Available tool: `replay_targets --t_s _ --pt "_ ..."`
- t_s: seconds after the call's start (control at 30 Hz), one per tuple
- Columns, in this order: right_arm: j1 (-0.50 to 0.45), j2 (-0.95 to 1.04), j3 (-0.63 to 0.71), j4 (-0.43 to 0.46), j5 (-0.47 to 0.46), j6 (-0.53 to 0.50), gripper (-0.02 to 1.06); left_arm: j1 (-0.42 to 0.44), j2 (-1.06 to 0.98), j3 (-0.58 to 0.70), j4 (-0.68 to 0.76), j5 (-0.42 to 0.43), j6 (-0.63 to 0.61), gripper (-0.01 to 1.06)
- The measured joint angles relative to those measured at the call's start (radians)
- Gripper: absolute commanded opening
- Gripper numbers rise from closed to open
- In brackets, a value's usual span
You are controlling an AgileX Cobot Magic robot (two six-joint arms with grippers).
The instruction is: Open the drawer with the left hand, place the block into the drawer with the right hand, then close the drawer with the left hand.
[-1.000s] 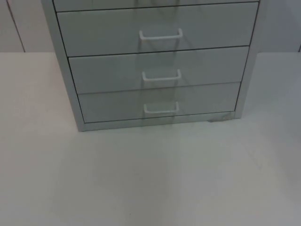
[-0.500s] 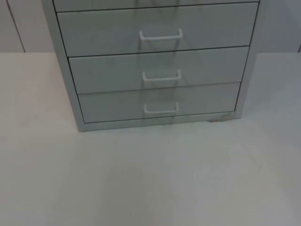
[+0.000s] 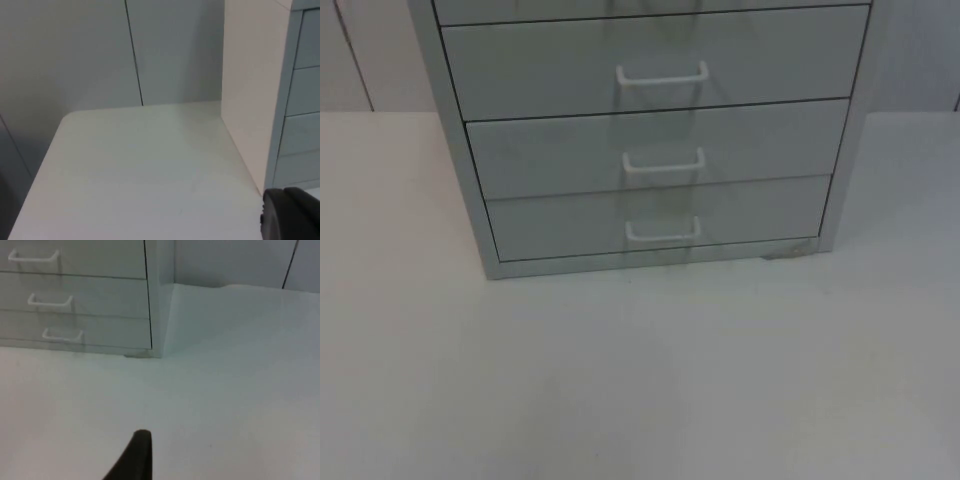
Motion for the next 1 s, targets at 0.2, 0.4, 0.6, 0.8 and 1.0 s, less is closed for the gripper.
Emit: replay_targets --t_s 0.2,0.4,0.6,0.8,1.0 --pt "0.0 -0.117 0.023 -0.012 0.062 0.0 0.95 0.0 -0.013 0.005 0.004 0.031 0.0 0.0" --pt "0.0 -0.141 0.027 -0.08 0.084 0.03 0.95 0.0 -0.013 0.035 0.004 0.062 0.0 0.0" --pt "0.0 -0.141 0.069 -0.147 0.088 0.136 0.95 0.0 -0.013 0.042 -0.011 0.065 0.005 0.0" --pt "0.0 -0.141 0.071 -0.154 0.088 0.149 0.95 0.0 -0.013 0.042 -0.028 0.115 0.016 0.0" --pt "0.0 -0.141 0.071 -0.154 0.088 0.149 0.95 0.0 -0.013 0.044 -0.028 0.162 0.016 0.0"
